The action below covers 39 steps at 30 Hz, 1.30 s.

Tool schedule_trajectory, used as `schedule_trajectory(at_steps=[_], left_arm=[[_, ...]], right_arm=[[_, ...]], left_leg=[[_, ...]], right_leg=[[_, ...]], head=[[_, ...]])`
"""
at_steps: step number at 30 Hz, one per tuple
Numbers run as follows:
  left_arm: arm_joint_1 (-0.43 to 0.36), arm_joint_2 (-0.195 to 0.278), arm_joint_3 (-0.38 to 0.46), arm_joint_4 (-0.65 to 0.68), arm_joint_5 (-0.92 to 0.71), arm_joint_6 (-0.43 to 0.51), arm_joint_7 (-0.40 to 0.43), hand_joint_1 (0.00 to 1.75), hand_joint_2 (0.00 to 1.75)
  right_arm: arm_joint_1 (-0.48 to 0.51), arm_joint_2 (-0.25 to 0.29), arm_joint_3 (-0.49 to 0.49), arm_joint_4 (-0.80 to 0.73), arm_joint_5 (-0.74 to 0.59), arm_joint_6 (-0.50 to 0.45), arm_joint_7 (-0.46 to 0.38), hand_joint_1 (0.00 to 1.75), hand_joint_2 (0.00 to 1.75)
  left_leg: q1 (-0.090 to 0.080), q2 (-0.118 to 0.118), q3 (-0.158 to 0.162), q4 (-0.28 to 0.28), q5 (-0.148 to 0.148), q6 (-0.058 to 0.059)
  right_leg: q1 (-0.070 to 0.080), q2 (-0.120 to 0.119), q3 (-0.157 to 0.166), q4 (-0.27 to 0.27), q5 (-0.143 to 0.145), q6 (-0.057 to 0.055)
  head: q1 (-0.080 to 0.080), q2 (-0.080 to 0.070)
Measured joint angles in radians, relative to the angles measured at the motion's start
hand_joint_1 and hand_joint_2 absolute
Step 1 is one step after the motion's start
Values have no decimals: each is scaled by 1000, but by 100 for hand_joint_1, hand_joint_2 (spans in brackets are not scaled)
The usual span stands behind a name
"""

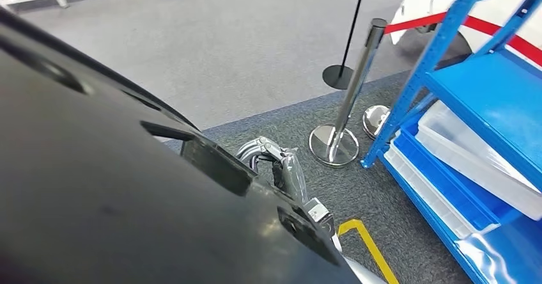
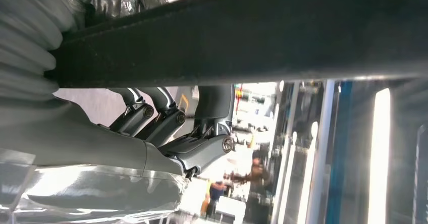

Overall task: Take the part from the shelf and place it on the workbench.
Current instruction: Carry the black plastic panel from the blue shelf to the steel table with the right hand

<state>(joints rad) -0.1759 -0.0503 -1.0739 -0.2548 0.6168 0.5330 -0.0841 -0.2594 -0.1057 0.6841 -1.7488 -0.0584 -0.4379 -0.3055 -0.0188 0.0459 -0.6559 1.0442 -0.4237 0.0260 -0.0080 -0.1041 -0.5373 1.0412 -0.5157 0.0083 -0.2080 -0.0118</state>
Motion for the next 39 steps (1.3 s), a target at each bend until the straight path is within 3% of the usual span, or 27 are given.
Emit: schedule_trajectory(at_steps=[2,4,6,7,8,9,10,12,14,16,17,19,21,23,25,27,29,32,34,36,37,38,39], left_arm=[[2,2,0,0,-4,-3,5,0,175],[0,2,0,0,-6,-5,8,0,175],[-4,2,0,0,-4,-5,8,0,175],[-5,2,0,0,-1,-4,5,0,175],[-4,2,0,0,5,-4,2,0,175],[-1,2,1,0,10,-3,-3,0,175],[3,2,1,0,16,-2,-8,0,175],[11,2,2,0,27,0,-18,0,175],[19,1,4,0,36,3,-27,0,175],[30,1,5,0,43,7,-32,0,175],[36,1,6,0,45,8,-34,0,175],[43,-1,9,0,45,9,-35,0,175],[42,-2,10,0,40,6,-30,0,175],[42,-3,10,0,30,-2,-20,0,175],[43,-3,10,0,21,-11,-15,0,175],[41,-3,10,0,14,-19,-14,0,175],[35,-3,10,0,11,-25,-13,0,175],[32,-1,10,0,10,-29,-10,0,175],[32,0,10,0,11,-29,-9,0,175],[29,-1,10,0,17,-25,-11,0,175],[29,-1,10,0,22,-21,-13,0,175],[30,-2,10,0,28,-16,-16,0,175],[32,-2,10,0,32,-12,-19,0,175]], right_arm=[[-1,1,0,0,-1,-1,1,175,175],[-1,1,0,0,-3,-1,1,175,175],[0,1,0,1,-11,2,1,175,175],[1,0,0,1,-15,5,1,175,175],[1,0,0,2,-19,10,1,175,175],[1,0,0,2,-21,15,1,175,175],[1,0,0,2,-22,20,1,175,175],[0,1,2,2,-21,27,1,175,175],[1,2,5,2,-19,27,1,175,175],[1,5,8,2,-16,27,1,175,175],[1,6,8,2,-14,26,1,175,175],[1,11,8,2,-9,19,-1,175,175],[4,13,8,2,1,4,-4,175,175],[10,14,8,0,16,-14,-2,175,175],[14,14,8,-5,28,-27,2,175,175],[18,14,8,-12,35,-34,7,175,175],[20,14,8,-16,39,-37,10,175,175],[24,14,8,-21,42,-41,13,175,175],[26,14,8,-25,44,-41,15,175,175],[31,13,8,-27,44,-41,16,175,175],[34,13,8,-28,43,-41,16,175,175],[38,13,8,-28,42,-40,16,175,175],[41,13,8,-28,41,-40,16,175,175]], left_leg=[[4,-21,9,-12,2,11],[10,-39,24,-25,4,25],[10,-61,29,-27,2,35],[10,-74,30,-25,1,37],[10,-89,31,-23,-1,37],[10,-104,32,-20,-4,36],[11,-119,34,-16,-7,34],[12,-145,33,-4,-16,25],[15,-169,22,5,-19,12],[20,-191,13,2,-15,-2],[21,-186,11,4,-15,-8],[19,-136,-9,47,-40,-19],[21,-78,-63,156,-91,-29],[28,-61,-115,248,-118,-37],[32,-53,-101,213,-81,-40],[29,-22,-31,82,-23,-36],[21,2,12,1,-4,-22],[17,-17,20,-13,-8,0],[21,-35,34,-27,-4,14],[22,-55,42,-33,-3,26],[21,-66,43,-32,-4,30],[20,-79,44,-31,-5,31],[19,-93,45,-29,-7,31]], right_leg=[[-1,1,8,0,-8,10],[-3,47,-14,56,-41,14],[-4,90,-83,182,-90,12],[-4,96,-120,239,-104,12],[-4,98,-144,265,-98,13],[-5,100,-150,255,-73,14],[-6,104,-138,211,-35,14],[-13,147,-94,91,30,14],[-17,189,-69,29,45,12],[-15,183,-63,19,43,6],[-15,171,-58,12,45,1],[-17,143,-46,-1,48,-10],[-13,110,-38,-6,45,-17],[-11,78,-34,-6,40,-20],[-11,52,-29,-6,35,-17],[-9,31,-21,-6,28,-10],[-6,16,-15,-7,22,-1],[-6,1,-5,-11,15,17],[-9,31,-13,23,-10,24],[-10,79,-68,136,-63,23],[-10,91,-107,204,-87,22],[-9,96,-139,252,-96,22],[-9,99,-156,265,-84,21]], head=[[4,0],[6,0],[9,0],[11,1],[11,1],[11,2],[12,2],[14,2],[14,2],[14,2],[13,2],[5,0],[-1,-1],[-1,-1],[-2,-1],[-4,-1],[-2,-2],[4,-2],[6,-3],[10,-4],[11,-4],[12,-4],[11,-4]])
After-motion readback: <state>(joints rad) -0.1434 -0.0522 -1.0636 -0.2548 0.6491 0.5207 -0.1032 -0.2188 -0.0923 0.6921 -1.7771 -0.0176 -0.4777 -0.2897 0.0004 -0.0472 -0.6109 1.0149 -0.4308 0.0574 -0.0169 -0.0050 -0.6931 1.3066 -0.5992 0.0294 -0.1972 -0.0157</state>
